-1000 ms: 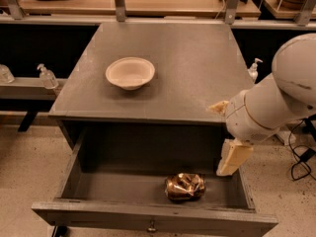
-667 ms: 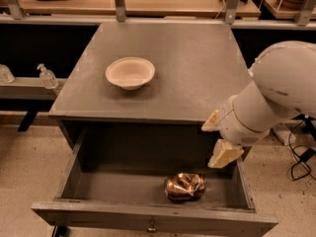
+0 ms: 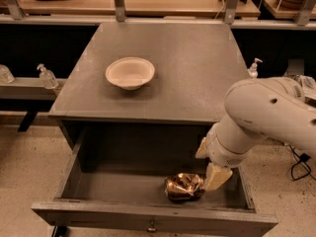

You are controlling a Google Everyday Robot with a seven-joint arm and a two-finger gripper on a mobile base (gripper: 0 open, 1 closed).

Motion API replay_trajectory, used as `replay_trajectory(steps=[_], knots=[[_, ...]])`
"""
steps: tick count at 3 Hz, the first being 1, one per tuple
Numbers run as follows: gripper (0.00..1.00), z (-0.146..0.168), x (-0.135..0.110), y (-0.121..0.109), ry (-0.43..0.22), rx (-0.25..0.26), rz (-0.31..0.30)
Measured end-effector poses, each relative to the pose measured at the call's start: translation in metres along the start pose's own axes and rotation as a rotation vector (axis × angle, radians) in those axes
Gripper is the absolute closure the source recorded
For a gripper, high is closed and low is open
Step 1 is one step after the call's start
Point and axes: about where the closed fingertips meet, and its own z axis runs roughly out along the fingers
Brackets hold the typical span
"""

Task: Pick orange can from top drawer and place on counter

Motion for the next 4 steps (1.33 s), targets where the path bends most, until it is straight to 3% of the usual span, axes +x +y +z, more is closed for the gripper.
replay_trajectory(steps=[1, 2, 3, 4], knots=[[0.47, 0.037, 0.012, 0.013, -0.032, -0.057, 0.029], [0.45, 0.082, 0.017, 0.021, -0.045, -0.126, 0.035], [0.45, 0.103, 0.019, 0.019, -0.047, -0.145, 0.032], [0.2, 0.116, 0.009, 0.015, -0.052, -0.146, -0.008]])
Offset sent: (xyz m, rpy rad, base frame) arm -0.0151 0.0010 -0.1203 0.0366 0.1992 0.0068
